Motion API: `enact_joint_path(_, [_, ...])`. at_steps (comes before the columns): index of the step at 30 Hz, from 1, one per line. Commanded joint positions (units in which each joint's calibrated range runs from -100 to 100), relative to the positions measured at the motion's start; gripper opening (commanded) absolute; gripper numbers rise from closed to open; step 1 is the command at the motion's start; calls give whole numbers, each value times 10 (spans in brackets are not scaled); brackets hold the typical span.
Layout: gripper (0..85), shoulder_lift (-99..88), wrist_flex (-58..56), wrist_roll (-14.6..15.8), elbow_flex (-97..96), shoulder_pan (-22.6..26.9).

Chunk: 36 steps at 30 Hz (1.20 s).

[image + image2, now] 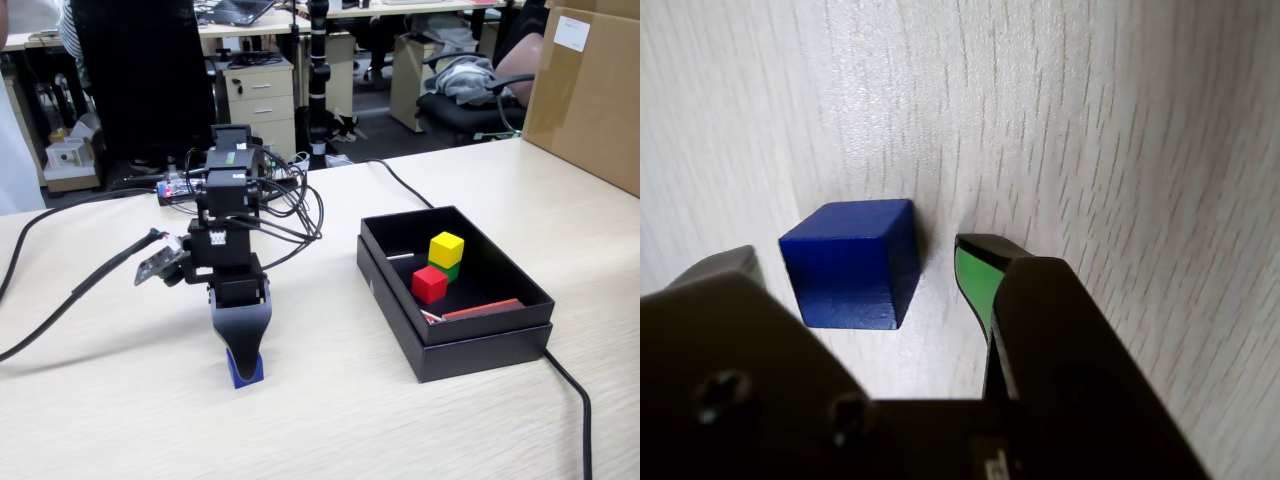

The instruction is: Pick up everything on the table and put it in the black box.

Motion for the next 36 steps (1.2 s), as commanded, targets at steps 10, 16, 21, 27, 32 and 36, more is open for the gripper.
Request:
enact_joint_path(10, [92, -257, -2, 8, -28, 19])
enact_joint_path(16, [92, -454, -2, 32, -22, 90])
enact_joint_path(21, [93, -403, -1, 72, 13, 195])
enact_joint_path(27, [97, -295, 0, 96, 32, 230])
enact_joint_path(32, [100, -221, 0, 110, 30, 229])
enact_joint_path(36, [100, -196, 0, 112, 29, 225])
